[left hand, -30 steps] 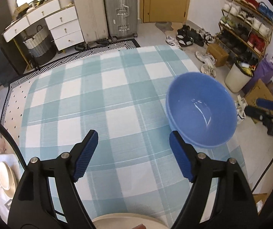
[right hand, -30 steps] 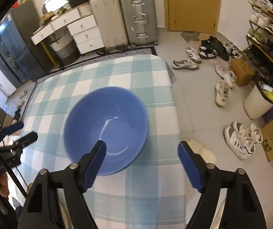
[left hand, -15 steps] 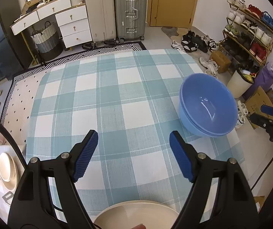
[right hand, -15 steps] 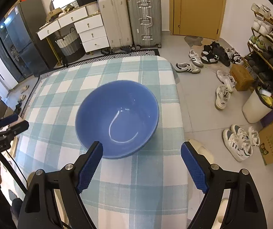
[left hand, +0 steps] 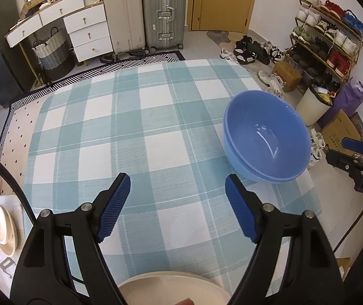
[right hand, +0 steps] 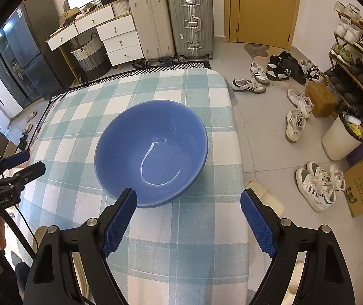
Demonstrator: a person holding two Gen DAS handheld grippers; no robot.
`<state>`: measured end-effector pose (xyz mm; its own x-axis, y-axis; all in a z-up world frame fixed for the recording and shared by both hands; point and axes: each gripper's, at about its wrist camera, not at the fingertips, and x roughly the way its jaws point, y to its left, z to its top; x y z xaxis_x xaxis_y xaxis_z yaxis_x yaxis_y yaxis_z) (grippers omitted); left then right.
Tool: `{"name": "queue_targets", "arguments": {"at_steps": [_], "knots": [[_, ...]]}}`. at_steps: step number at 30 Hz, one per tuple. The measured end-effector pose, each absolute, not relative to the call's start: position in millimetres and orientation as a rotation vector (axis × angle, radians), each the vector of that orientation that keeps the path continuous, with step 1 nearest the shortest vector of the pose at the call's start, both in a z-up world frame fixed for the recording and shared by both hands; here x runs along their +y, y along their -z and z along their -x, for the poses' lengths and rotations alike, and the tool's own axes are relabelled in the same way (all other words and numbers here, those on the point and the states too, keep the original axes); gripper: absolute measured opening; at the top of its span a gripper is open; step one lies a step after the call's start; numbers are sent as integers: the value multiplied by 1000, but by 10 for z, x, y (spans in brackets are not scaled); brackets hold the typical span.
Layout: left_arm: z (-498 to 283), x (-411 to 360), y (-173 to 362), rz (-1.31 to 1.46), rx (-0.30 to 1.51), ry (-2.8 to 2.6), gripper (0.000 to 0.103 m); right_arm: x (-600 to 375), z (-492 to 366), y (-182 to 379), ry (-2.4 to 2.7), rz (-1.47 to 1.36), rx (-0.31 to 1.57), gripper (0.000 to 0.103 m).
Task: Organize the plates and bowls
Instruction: 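Move both grippers to the rim of the nested blue bowls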
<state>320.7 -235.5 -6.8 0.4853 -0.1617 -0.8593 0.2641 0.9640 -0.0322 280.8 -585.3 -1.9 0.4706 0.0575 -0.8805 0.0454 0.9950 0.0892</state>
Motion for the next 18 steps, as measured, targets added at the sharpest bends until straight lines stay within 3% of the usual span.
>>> {"name": "queue_targets", "arguments": {"at_steps": [18], "knots": [[-3751, -3048, 659, -86, 1092, 323, 73, -6035, -3344, 552, -4, -217, 1143, 86]]}}
